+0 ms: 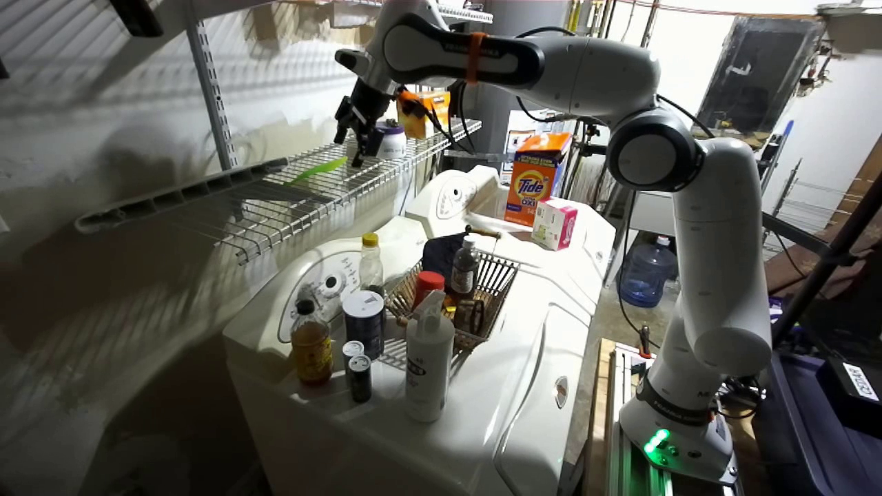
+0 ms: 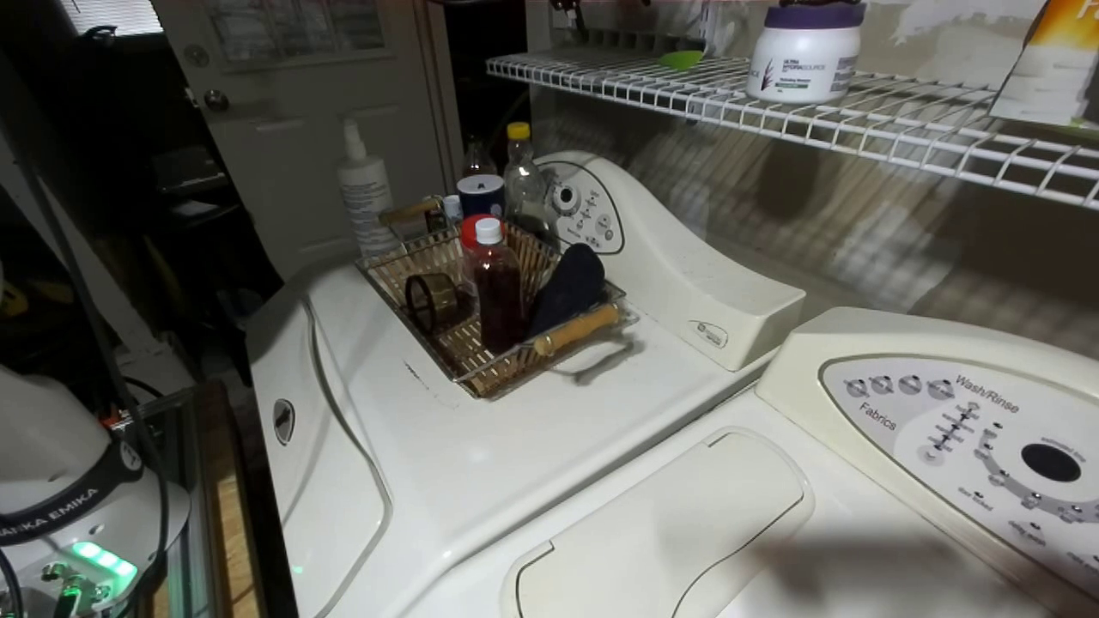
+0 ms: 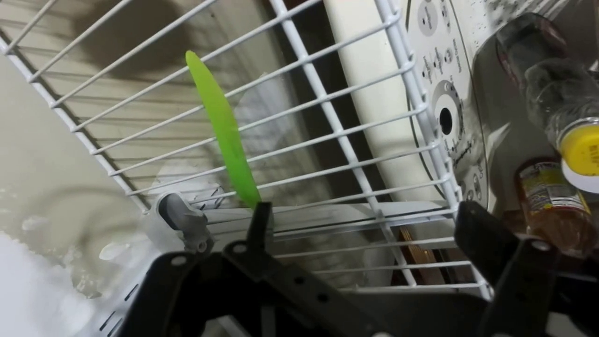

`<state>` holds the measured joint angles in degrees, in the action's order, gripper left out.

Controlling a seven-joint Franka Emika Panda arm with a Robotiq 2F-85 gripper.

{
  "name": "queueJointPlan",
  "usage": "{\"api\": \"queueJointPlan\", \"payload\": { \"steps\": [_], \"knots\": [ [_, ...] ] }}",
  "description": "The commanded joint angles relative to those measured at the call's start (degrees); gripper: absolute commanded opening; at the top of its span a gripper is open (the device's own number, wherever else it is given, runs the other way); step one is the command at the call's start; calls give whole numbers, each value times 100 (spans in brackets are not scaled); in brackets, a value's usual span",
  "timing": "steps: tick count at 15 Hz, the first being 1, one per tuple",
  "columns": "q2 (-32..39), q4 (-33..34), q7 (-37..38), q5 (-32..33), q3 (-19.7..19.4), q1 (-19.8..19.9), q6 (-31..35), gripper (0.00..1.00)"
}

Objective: Move the light green object slightly backward

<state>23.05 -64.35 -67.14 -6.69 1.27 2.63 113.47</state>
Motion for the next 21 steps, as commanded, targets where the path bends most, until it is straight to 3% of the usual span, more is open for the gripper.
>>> {"api": "queueJointPlan", "payload": {
  "steps": [1, 9, 21],
  "knots": [
    [19, -18, 68, 21, -23, -4, 56, 100],
    [461, 204, 433, -385, 24, 264, 809, 100],
    [1022, 827, 339, -862, 168, 415, 807, 100]
  ]
}}
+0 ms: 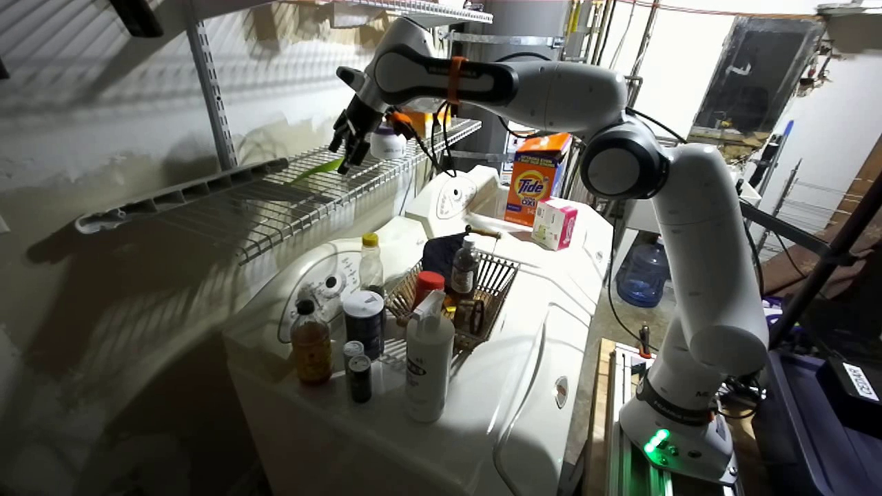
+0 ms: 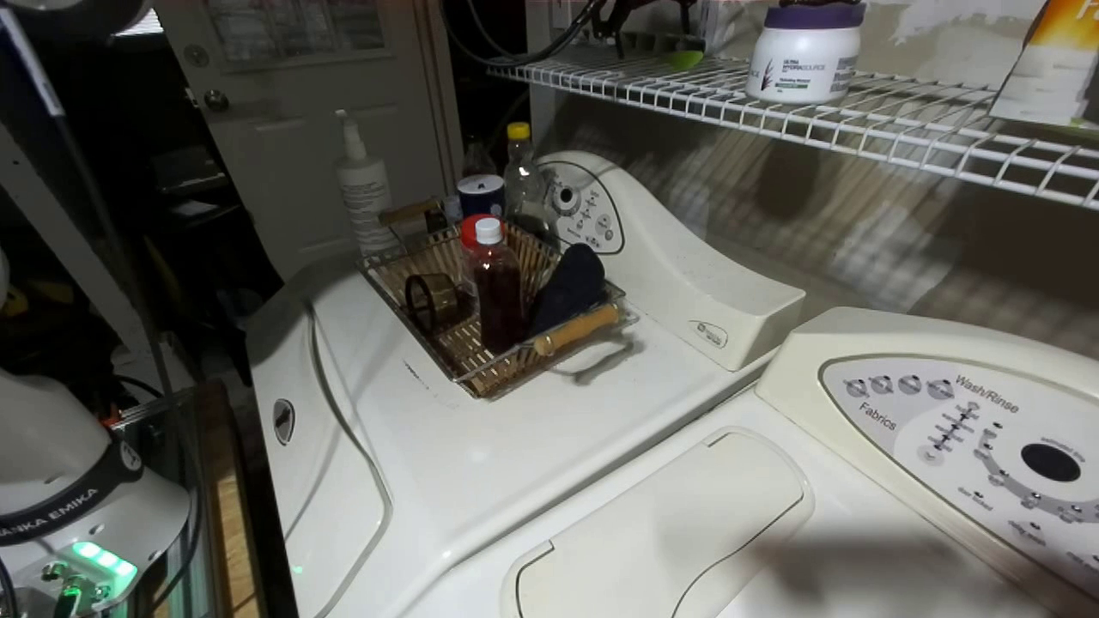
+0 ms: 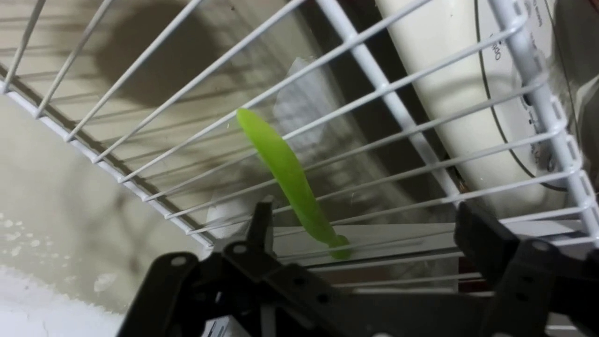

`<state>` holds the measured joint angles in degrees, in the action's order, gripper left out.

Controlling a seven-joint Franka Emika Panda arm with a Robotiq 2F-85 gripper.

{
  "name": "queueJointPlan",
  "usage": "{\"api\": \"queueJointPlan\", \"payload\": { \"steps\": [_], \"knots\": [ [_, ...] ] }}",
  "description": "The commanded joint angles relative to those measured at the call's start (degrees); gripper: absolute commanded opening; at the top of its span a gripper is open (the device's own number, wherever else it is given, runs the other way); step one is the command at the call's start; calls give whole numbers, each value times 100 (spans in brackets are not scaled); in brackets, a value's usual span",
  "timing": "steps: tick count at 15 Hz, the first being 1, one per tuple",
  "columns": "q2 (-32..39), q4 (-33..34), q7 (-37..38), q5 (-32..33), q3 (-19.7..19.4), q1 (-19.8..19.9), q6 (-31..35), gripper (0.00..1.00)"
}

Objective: Move the light green object slightly backward

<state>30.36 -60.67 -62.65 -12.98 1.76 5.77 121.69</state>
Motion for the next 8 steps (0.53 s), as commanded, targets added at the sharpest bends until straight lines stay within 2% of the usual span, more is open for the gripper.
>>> {"api": "queueJointPlan", "payload": {
  "steps": [1, 8],
  "knots": [
    [341, 526, -95, -236, 110, 98, 2, 100],
    [708, 941, 180, -152, 42, 83, 0, 100]
  ]
}}
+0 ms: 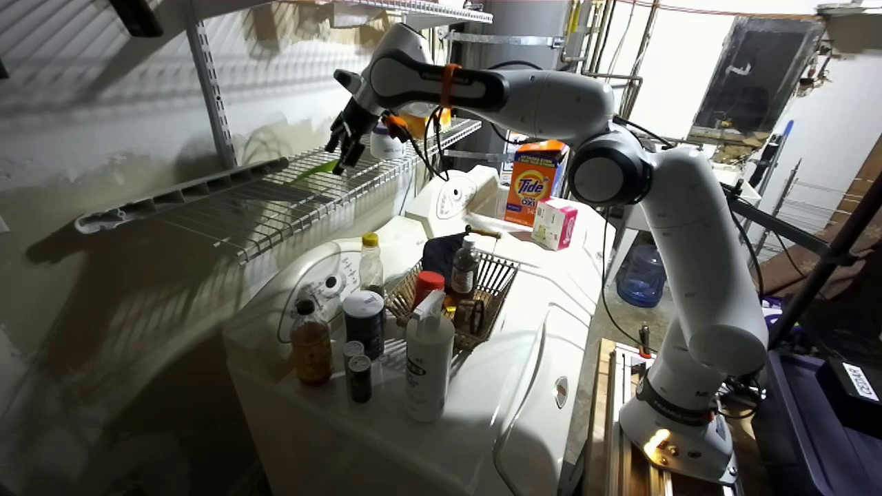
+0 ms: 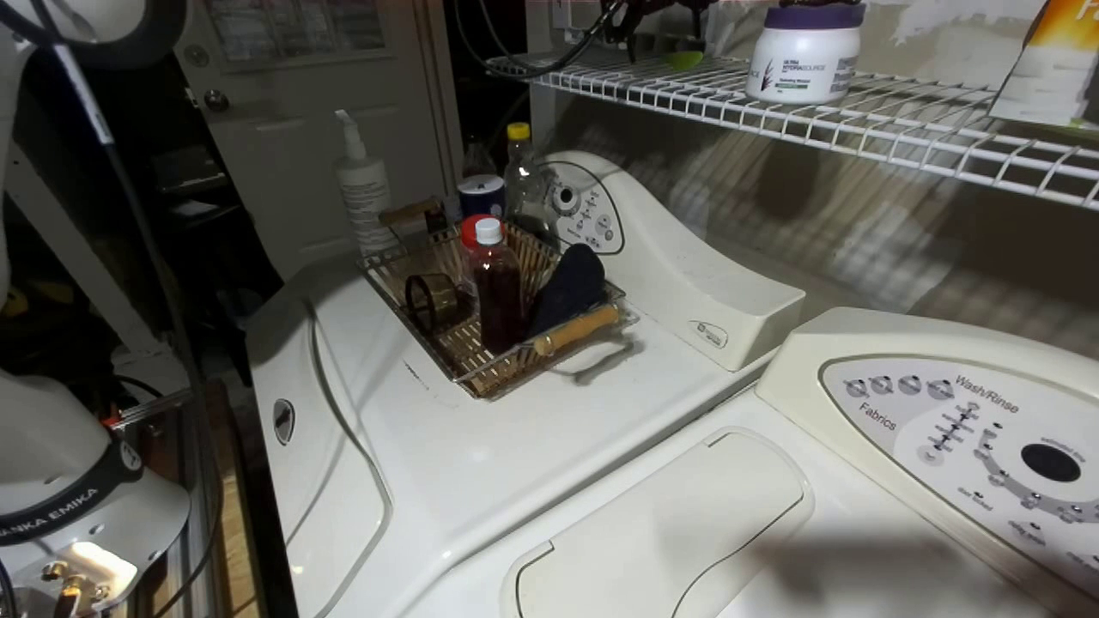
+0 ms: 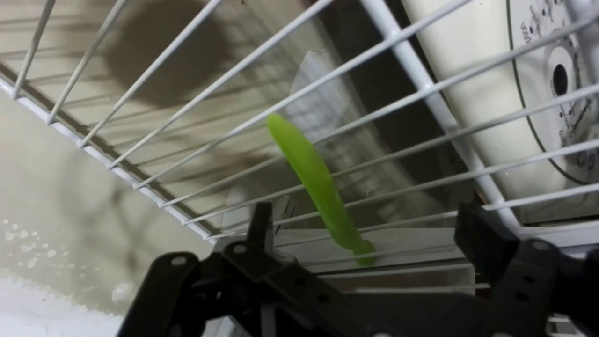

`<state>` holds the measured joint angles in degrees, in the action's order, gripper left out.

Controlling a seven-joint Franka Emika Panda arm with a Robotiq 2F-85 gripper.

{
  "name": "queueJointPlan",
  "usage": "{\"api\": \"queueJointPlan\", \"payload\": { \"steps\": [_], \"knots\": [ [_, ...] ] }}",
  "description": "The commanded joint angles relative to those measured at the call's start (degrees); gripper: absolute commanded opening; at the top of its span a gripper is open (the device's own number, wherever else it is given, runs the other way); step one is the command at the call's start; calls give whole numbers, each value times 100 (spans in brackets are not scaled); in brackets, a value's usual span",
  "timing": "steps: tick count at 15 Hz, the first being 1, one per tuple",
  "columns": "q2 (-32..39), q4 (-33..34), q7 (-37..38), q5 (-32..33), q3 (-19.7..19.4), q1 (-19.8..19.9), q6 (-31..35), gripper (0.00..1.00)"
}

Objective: Move the light green object slightly backward

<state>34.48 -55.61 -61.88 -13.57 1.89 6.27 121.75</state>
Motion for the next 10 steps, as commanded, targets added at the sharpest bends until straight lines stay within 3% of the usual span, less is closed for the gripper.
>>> {"api": "queueJointPlan", "payload": {
  "steps": [1, 2, 10],
  "knots": [
    [332, 479, 79, -104, 47, 42, -17, 75],
    [371, 525, 93, -96, 46, 40, -24, 74],
    [560, 756, 165, -51, 21, 32, -40, 16]
  ]
}}
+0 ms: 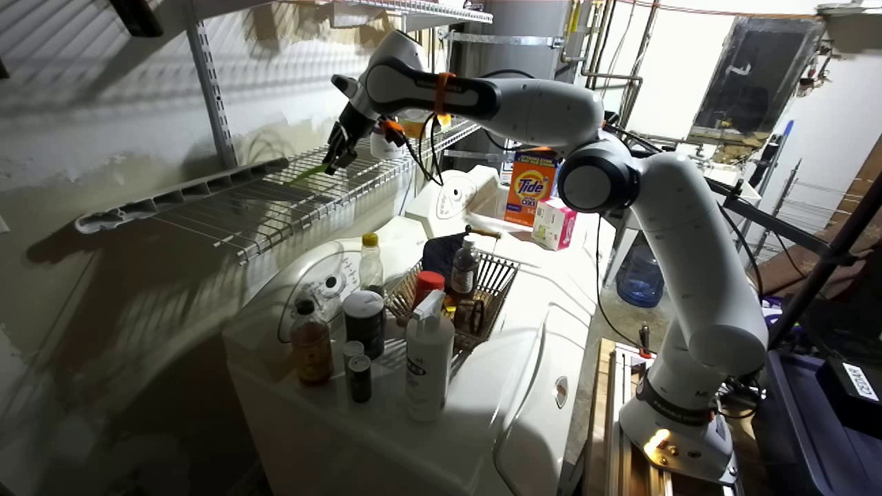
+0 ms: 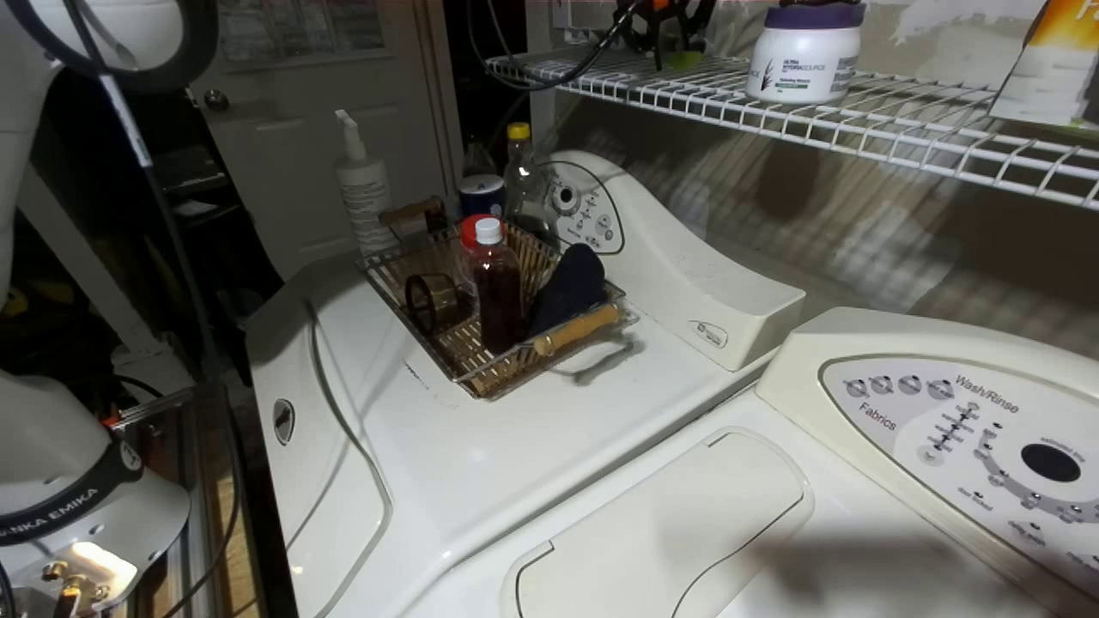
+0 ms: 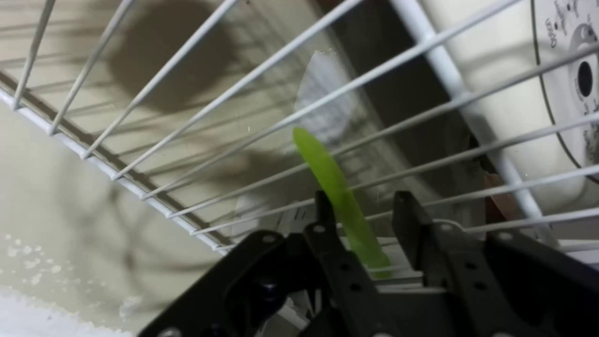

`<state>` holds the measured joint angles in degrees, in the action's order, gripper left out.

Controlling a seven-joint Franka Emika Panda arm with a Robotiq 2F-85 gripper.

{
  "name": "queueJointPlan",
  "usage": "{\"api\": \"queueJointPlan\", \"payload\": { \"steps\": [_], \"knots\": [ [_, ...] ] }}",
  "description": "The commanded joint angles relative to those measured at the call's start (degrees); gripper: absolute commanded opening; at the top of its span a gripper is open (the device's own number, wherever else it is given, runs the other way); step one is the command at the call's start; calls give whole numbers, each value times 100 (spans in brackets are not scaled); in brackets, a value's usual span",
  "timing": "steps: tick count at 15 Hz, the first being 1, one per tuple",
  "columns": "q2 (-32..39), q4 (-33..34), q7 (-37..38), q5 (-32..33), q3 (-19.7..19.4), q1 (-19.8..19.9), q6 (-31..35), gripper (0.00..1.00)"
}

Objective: Move the light green object slightly backward

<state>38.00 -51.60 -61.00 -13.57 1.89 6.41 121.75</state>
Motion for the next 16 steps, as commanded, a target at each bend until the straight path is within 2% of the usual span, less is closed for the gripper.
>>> {"api": "queueJointPlan", "payload": {
  "steps": [1, 2, 4, 6, 16],
  "knots": [
    [220, 380, 78, -46, 19, 18, -44, 10],
    [230, 400, 78, -45, 19, 18, -47, 2],
    [251, 441, 81, -41, 17, 20, -54, 0],
    [249, 447, 76, -38, 18, 15, -74, 2],
    [135, 357, 331, -67, -17, 44, -114, 2]
  ]
}}
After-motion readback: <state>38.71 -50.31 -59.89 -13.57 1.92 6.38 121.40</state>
